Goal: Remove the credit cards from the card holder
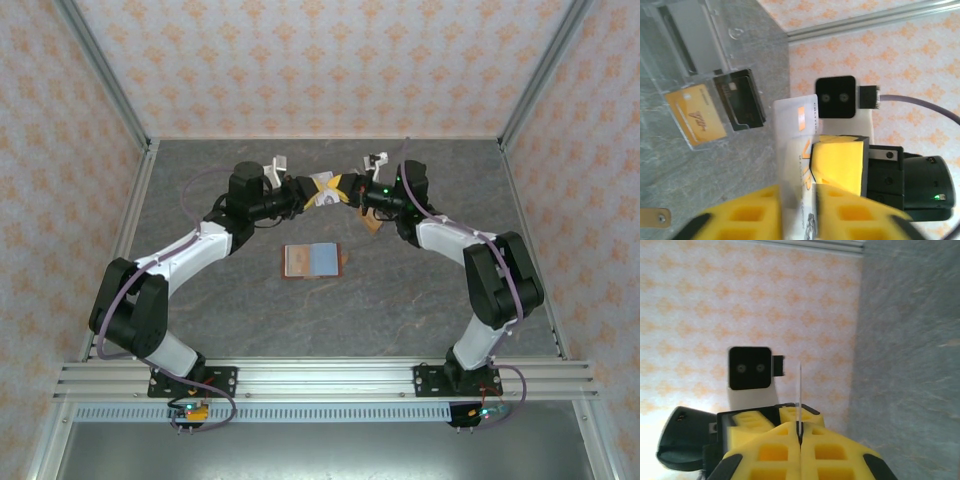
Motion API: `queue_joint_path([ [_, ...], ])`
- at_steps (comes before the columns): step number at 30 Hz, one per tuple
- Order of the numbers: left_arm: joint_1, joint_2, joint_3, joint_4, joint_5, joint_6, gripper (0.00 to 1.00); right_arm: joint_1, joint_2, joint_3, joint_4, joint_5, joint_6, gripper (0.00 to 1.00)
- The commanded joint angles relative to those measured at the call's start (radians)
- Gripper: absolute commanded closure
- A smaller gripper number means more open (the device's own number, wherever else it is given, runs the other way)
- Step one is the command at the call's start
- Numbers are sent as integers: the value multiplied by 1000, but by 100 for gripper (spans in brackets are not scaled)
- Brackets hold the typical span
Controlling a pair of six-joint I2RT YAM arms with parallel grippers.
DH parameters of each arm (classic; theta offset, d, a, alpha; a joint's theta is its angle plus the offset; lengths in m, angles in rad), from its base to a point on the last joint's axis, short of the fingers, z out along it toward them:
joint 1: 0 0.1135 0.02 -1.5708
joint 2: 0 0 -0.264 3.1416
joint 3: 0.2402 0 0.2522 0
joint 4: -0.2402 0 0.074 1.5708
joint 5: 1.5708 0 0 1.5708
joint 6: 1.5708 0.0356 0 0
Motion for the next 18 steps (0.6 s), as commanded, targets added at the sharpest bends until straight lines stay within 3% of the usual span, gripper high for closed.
queue_joint_path([
  [1, 25, -26, 1, -126, -68, 46, 55, -8, -52, 107, -394, 93, -334, 100],
  [4, 35, -46, 21, -308, -137, 136, 34, -9, -53, 217, -695, 269, -599, 100],
  [7, 51, -62, 42, -468, -211, 203, 22, -12, -26, 313, -846, 419, -793, 100],
  [10, 60, -62, 78, -622, -294, 283, 13, -12, 29, 402, -931, 540, -941, 100],
  [14, 67, -69, 70, -677, -354, 331, 4, -14, 114, 534, -1029, 650, -1149, 100],
  [18, 76, -68, 67, -709, -377, 352, 0, -15, 196, 653, -1104, 683, -1306, 100],
])
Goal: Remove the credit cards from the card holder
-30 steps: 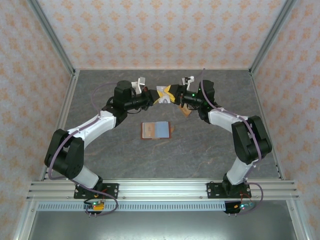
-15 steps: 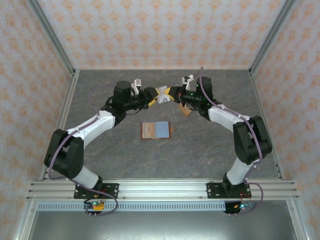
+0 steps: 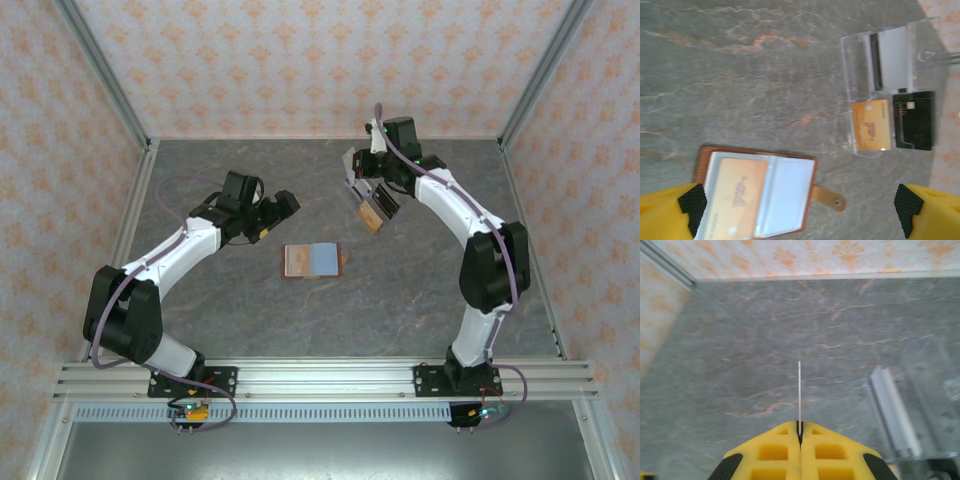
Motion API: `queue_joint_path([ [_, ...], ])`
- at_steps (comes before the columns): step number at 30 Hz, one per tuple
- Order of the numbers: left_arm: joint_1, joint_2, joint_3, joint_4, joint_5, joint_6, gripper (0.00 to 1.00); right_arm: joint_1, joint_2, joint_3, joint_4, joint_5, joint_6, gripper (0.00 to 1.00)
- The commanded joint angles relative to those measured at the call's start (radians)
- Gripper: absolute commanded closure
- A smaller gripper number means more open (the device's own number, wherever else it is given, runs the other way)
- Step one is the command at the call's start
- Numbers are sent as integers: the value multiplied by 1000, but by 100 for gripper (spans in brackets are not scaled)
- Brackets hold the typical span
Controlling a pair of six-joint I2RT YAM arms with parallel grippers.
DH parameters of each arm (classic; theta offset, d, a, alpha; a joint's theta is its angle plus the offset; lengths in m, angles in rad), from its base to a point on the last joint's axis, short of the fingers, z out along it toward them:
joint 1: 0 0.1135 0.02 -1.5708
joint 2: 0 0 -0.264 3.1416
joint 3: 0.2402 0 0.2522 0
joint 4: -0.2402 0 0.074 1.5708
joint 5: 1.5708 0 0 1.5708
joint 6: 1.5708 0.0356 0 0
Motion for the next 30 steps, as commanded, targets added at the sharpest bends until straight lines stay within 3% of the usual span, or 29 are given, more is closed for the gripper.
queue_joint_path([
  [1, 12, -26, 20, -86, -69, 60, 0, -3, 82, 103, -143, 102, -249, 100],
  [7, 18, -24, 4, -80, -58, 51, 0, -4, 216, 265, -250, 163, -374, 100],
  [13, 21, -11, 6, -83, -38, 51, 0, -5, 307, 347, -294, 168, -403, 100],
  [30, 21, 8, 13, -79, -14, 52, 0, -6, 388, 400, -320, 227, -427, 100],
])
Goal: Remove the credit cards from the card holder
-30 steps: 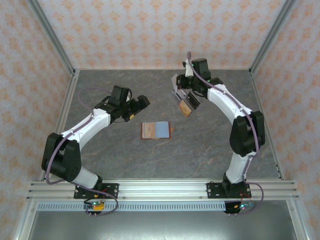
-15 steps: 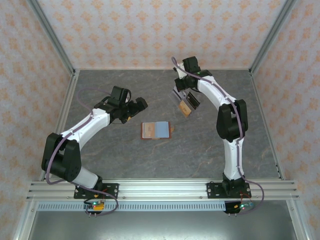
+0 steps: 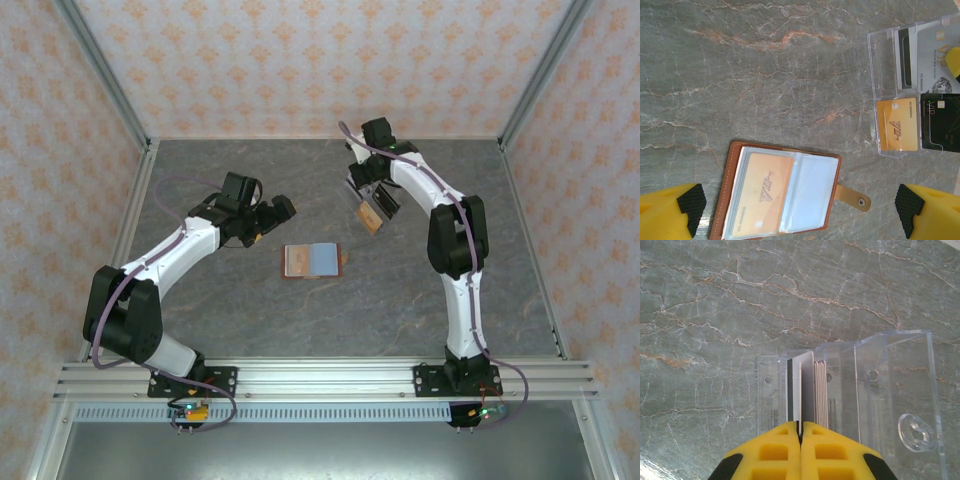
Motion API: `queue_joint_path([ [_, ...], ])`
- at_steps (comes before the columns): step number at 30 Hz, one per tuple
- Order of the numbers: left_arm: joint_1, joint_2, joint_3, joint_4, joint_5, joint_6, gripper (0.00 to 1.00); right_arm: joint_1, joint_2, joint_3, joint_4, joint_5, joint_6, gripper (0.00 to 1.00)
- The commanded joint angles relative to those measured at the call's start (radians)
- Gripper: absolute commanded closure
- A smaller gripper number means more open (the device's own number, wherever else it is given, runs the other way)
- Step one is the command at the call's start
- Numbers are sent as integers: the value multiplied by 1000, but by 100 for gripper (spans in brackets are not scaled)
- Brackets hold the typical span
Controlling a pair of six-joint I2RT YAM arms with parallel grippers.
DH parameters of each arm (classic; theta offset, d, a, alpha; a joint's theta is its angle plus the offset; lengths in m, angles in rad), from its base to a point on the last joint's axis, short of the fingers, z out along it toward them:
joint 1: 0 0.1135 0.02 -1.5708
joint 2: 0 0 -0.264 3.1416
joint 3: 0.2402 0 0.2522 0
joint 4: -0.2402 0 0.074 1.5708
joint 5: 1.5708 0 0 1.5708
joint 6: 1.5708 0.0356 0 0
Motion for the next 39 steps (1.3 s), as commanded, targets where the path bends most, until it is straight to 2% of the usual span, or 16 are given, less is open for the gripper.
queue_joint_path([
  [1, 12, 9, 13, -22, 12, 19, 0, -5, 27, 52, -29, 38, -21, 98],
  [4, 13, 11, 14, -19, 16, 18, 0, -5, 35, 62, -33, 39, -19, 91],
  [8, 13, 10, 11, -19, 18, 18, 0, -6, 40, 76, -36, 35, -13, 90],
  [12, 13, 7, 10, -20, 18, 18, 0, -6, 42, 95, -49, 41, 9, 80],
  [18, 14, 0, 7, -29, 9, 19, 0, -6, -8, 76, -49, 34, 61, 76],
  [23, 16, -11, -3, -45, -18, 22, 0, -2, -102, 32, -61, 27, 185, 63],
  [26, 20, -24, -15, -56, -45, 25, 0, 10, -192, -54, -43, 25, 284, 56],
  [33, 49, -53, -58, -87, -109, 35, 0, 131, -413, -307, -26, 44, 453, 45],
  [36, 62, -68, -79, -95, -135, 36, 0, 209, -452, -365, -58, 70, 506, 44],
  [39, 79, -82, -96, -102, -153, 35, 0, 281, -462, -418, -56, 32, 567, 44],
])
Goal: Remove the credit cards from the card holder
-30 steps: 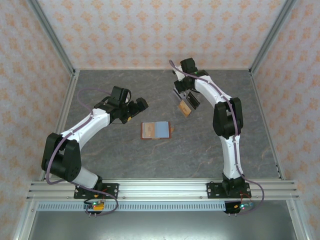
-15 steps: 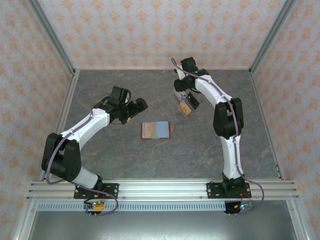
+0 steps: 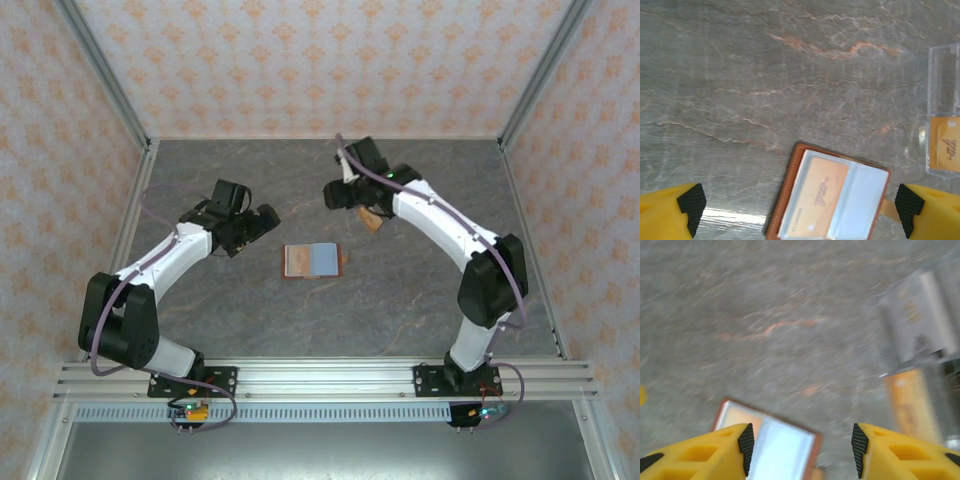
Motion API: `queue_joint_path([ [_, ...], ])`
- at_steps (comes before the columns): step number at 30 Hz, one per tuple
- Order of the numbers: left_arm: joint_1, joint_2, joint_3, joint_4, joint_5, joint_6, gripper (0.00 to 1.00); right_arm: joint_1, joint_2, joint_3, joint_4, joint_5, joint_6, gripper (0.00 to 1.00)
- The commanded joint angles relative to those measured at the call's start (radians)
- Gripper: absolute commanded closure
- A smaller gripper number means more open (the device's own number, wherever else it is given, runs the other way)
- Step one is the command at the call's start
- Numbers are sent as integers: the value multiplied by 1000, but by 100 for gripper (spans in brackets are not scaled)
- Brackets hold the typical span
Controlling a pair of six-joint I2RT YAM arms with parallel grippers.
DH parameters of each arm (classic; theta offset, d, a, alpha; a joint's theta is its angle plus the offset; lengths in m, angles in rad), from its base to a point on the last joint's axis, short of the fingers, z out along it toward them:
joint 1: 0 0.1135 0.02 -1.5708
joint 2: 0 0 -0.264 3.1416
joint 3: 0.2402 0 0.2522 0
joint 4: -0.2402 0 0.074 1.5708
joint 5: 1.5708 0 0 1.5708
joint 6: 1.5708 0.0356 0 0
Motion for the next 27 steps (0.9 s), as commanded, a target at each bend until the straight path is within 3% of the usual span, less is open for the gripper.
queue_joint_path([
  [1, 23, -41, -25, -37, -66, 15, 0, 64, -4, -60, -29, -2, 115, 44],
  [8, 46, -73, -65, -39, -86, -4, 0, 160, 76, -128, 56, -46, 270, 46],
  [13, 49, -79, -75, -29, -67, -13, 0, 196, 199, -55, 29, -13, 322, 58],
  [18, 51, -69, -75, -14, -41, -17, 0, 197, 256, -49, 81, -28, 383, 65],
  [27, 50, -33, -59, -7, -7, -9, 0, 195, 329, -6, 62, -18, 407, 67],
])
